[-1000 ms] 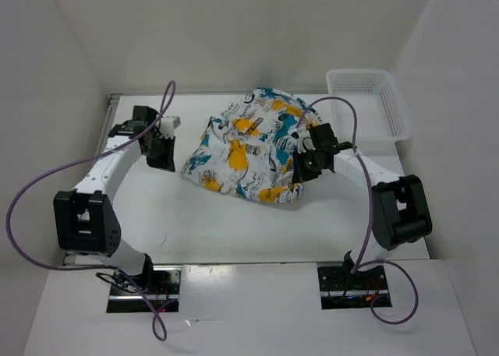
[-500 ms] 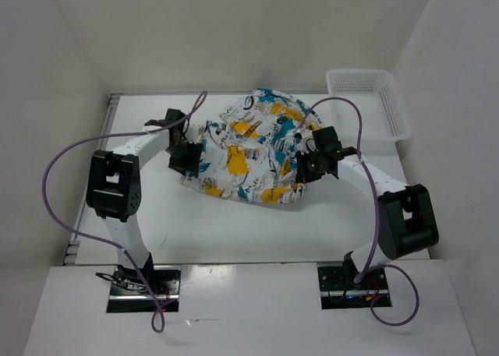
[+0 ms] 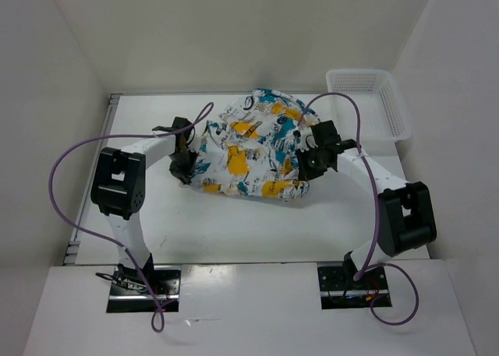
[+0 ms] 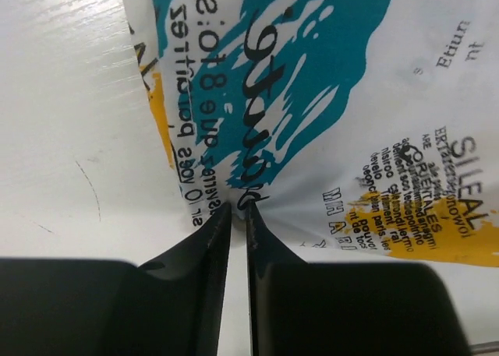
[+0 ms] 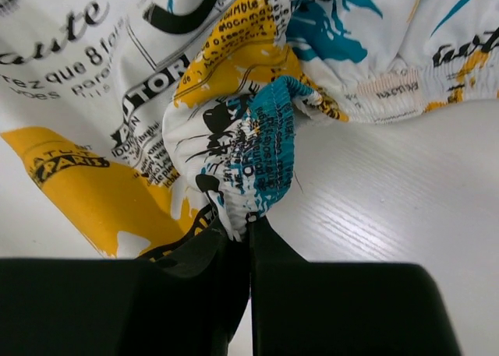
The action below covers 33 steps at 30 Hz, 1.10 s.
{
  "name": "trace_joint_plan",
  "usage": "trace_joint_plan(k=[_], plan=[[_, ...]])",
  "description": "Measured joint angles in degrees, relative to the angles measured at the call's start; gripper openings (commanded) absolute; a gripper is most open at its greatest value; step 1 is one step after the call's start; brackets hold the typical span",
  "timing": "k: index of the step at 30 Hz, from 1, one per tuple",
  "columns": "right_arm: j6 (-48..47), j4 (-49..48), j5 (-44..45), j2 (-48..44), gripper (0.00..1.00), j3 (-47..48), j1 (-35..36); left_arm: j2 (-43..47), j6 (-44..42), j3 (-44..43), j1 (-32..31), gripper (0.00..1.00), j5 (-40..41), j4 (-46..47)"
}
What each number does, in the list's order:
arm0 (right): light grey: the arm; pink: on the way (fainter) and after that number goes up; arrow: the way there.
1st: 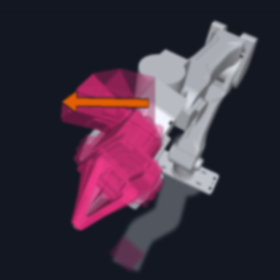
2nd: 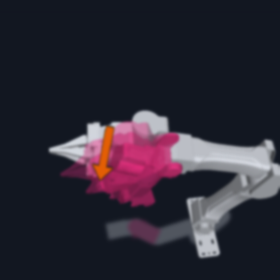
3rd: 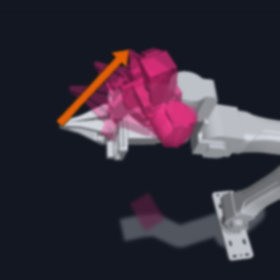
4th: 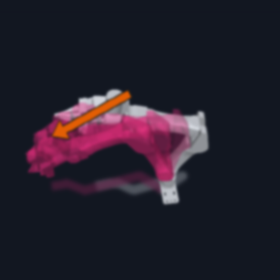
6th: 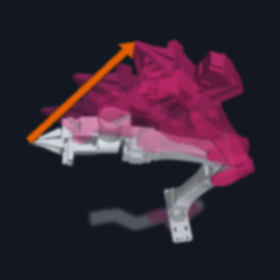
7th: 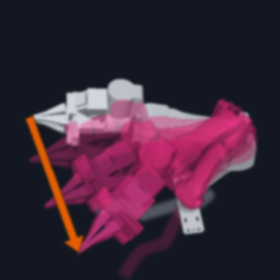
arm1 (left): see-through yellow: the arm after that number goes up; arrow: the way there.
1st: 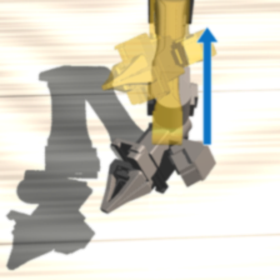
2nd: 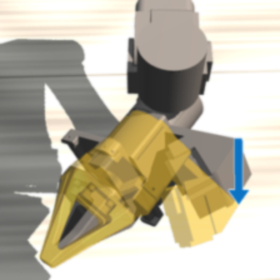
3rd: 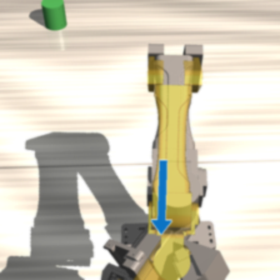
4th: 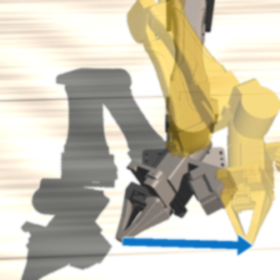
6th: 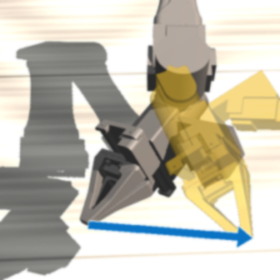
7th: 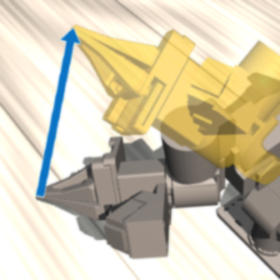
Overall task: Fold and stack the shorts
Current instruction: Flatten the shorts out
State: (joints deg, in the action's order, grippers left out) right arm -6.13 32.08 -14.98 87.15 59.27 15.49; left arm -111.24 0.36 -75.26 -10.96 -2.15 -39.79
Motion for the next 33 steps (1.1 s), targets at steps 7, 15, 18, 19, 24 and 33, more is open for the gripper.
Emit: trace_joint_plan(k=[7, 15, 18, 19, 24, 33], plan=[[-6.6, 4.3, 3.2, 0.2, 0.23, 0.0, 3.6, 7.8, 0.0, 10.2, -0.2, 0.19, 2.9, 2.9], [-14.8, 6.8, 7.2, 0.2, 0.93, 0.0, 13.9, 11.9, -0.1, 15.5, -0.1, 0.19, 4.1, -6.0], [-16.8, 6.6, 11.5, 0.2, 0.93, 0.3, 13.3, 13.0, -0.1, 14.1, -0.1, 0.21, 2.4, -11.6], [-17.0, 6.6, 12.3, 0.2, 0.93, 0.8, 12.9, 13.6, -0.1, 13.0, -0.1, 0.21, 1.7, -13.6], [-14.2, 3.3, 14.0, 0.2, 0.8, 7.1, 11.0, 15.0, -0.3, 4.8, -0.1, 0.42, 0.0, -17.8], [-8.1, -6.4, 14.8, 10.5, 0.58, 20.5, 10.1, 6.6, -0.2, 0.6, -1.1, 0.47, 5.1, -2.1]])
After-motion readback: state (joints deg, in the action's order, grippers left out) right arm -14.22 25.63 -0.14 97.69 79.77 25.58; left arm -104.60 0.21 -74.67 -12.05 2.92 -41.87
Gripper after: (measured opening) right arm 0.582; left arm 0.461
